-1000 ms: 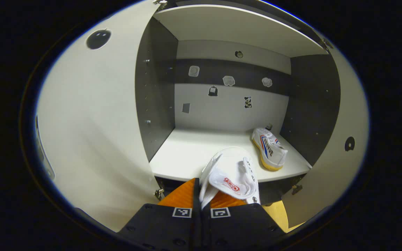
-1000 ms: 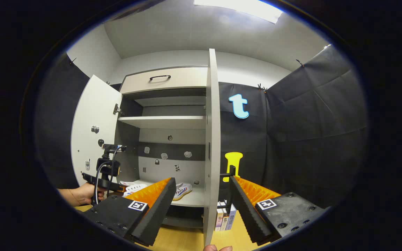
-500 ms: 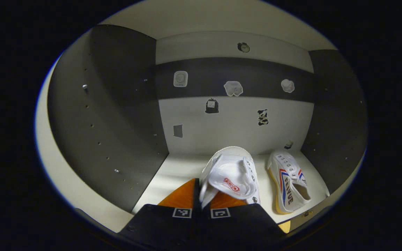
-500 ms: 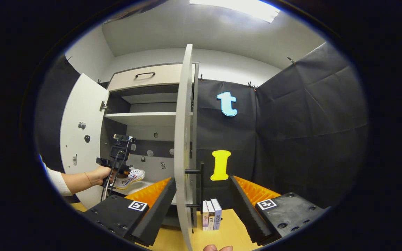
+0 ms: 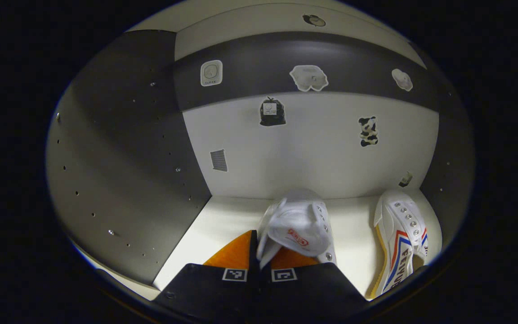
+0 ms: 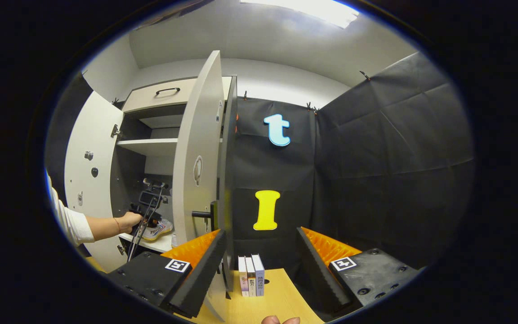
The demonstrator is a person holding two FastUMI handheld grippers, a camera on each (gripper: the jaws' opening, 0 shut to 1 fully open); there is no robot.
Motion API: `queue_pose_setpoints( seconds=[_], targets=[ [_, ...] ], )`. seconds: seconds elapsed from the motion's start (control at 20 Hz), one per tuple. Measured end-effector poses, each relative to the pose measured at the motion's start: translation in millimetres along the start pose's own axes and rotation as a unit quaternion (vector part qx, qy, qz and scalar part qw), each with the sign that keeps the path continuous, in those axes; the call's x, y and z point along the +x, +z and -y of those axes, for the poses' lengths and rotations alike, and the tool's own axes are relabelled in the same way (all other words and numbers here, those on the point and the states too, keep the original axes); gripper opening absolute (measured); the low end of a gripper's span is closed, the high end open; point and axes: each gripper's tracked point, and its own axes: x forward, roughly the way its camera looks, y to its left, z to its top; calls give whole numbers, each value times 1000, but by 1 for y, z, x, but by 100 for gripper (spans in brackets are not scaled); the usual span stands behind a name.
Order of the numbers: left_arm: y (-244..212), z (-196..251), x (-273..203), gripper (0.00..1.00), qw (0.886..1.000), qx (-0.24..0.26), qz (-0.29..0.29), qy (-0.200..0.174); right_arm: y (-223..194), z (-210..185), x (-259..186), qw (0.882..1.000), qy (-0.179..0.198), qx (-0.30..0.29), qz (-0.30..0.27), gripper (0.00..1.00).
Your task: Grab one shoe with the right hand and put it into the shoe cabinet, grab the other shoe with the left hand and put it into the shoe cabinet; then close the right door with the right hand and the left door with the left hand.
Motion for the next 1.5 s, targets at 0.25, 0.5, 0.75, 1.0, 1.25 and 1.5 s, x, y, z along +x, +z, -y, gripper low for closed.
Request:
queue_pose_setpoints(
  seconds=[0.25, 0.5, 0.75, 1.0, 1.25, 1.5],
  targets=[
    [-12, 3, 11, 5, 1000, 6, -23, 8, -10, 9, 6, 1000, 2, 16, -6, 98],
    [-13, -2, 4, 13, 1000, 15, -24, 3, -18, 13, 6, 1000, -8, 7, -10, 98],
    [2, 1, -23, 60, 998, 59, 16, -8, -21, 8, -5, 1000, -5, 16, -16, 98],
    [-7, 5, -63, 85, 997, 41, 45, -39, -12, 3, -14, 1000, -11, 7, -20, 97],
    [-2, 4, -120, 96, 993, 45, 98, -58, -2, -8, -18, 1000, 1, 14, -20, 97],
    [8, 2, -203, 96, 983, 18, 158, -94, -4, -8, -12, 1000, 4, 6, -28, 97]
  ],
)
